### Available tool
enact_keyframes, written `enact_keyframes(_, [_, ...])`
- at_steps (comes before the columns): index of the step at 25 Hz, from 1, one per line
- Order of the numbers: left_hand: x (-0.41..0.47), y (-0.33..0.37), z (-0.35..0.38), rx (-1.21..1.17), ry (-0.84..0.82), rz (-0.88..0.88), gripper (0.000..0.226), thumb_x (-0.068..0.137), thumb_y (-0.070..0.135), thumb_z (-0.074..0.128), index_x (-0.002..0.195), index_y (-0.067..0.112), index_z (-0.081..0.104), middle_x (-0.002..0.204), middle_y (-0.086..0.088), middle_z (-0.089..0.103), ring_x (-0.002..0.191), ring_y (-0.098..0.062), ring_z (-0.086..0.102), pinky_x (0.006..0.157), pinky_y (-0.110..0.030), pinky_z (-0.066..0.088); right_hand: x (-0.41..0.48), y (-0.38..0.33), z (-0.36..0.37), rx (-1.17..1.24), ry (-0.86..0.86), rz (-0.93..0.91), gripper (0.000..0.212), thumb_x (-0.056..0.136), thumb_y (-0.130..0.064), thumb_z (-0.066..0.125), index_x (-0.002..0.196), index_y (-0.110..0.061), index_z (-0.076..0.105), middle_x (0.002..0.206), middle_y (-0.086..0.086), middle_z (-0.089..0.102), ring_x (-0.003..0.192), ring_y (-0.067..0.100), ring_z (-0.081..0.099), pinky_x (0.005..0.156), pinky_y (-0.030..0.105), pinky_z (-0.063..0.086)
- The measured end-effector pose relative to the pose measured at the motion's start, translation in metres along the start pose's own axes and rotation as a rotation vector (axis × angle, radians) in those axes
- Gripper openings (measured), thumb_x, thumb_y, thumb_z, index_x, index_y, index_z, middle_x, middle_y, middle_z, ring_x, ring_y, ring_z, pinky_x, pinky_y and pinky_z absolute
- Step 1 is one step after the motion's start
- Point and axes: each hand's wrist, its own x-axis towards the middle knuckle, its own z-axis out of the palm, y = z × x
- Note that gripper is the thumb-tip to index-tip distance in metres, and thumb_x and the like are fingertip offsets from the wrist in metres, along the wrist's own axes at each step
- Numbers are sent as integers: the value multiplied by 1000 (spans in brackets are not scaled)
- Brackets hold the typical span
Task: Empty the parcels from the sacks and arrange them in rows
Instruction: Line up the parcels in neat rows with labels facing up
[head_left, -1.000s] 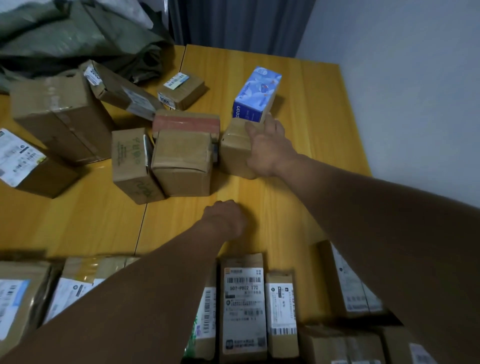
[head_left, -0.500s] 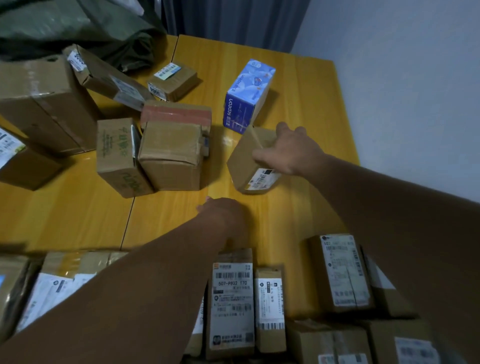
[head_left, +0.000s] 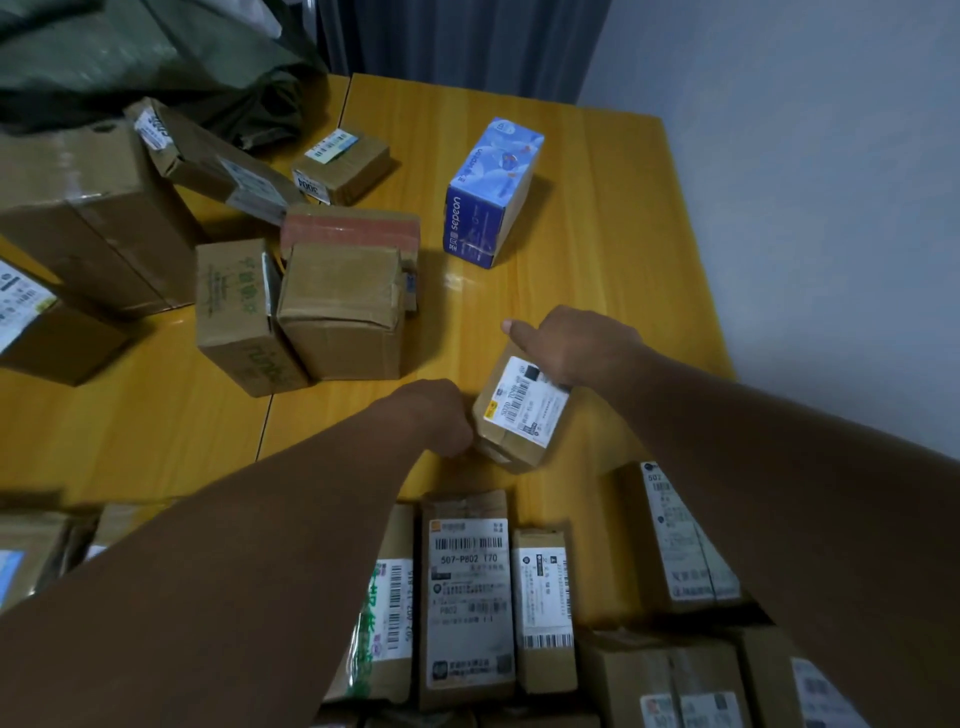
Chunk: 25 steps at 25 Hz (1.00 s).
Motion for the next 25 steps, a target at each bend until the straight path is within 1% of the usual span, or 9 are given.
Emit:
enact_keyframes(4, [-4,-3,-1,-3,-9,-35,33,92,32,64,114,8,62,113,-10,65,102,-26,64,71,-29,46,2,12,8,-59,124,-62,54,98,-56,36,133,-16,49,129,12,50,122,35,47,89,46,38])
enact_keyframes(7, [-5,-2,3,32,-31,-43,33,93,30,63,118,8,61,110,-9,62,92,-24,60,72,-29,46,-2,19,-2,-247,-3,-403,69,92,-28,61,154,-27,30,160,16,21,146,38,18,111,52,33])
enact_keyframes(10, [-3,0,8,113,-51,-16,32,91,25,66,118,8,62,111,-8,61,88,-21,56,72,-30,46,-9,19,8,-584,-111,-650,93,87,-21,72,158,-34,15,167,11,-2,153,34,-4,119,54,19])
enact_keyframes(12, [-3,4,13,189,-56,21,33,91,23,67,120,8,63,120,-9,61,102,-25,59,82,-33,48,-10,19,16,-593,-67,-621,91,85,-24,74,157,-32,19,165,11,10,151,34,6,117,53,24])
enact_keyframes(14, [-6,6,13,257,-70,52,33,93,23,64,122,7,63,122,-8,61,115,-28,57,91,-36,46,-13,19,15,-547,-18,-492,86,78,-38,78,150,-27,32,149,9,37,138,32,30,105,47,37])
enact_keyframes(16, [-7,6,10,261,-77,53,32,94,21,64,122,5,64,103,-6,63,105,-24,60,87,-33,48,-17,25,9,-455,-56,-293,84,74,-60,77,140,-21,42,124,3,52,117,26,46,88,40,42])
enact_keyframes(18, [-8,5,7,293,-114,64,30,92,16,65,119,3,65,85,-2,59,92,-21,59,81,-28,49,-22,35,6,-388,-130,-149,90,75,-77,65,138,-16,45,117,1,56,109,24,54,84,38,41])
enact_keyframes(22, [-8,10,10,266,-141,-4,32,97,22,60,124,4,63,119,-8,61,110,-25,62,79,-29,49,-29,41,12,-269,-74,-55,111,79,-85,50,155,-10,21,150,14,42,132,34,48,101,47,42])
enact_keyframes(25, [-16,20,6,209,-122,5,32,100,20,56,126,3,61,91,-4,56,118,-26,60,92,-31,49,-29,38,19,-278,-41,-171,96,85,-69,60,156,-20,19,159,16,20,141,40,29,103,52,40])
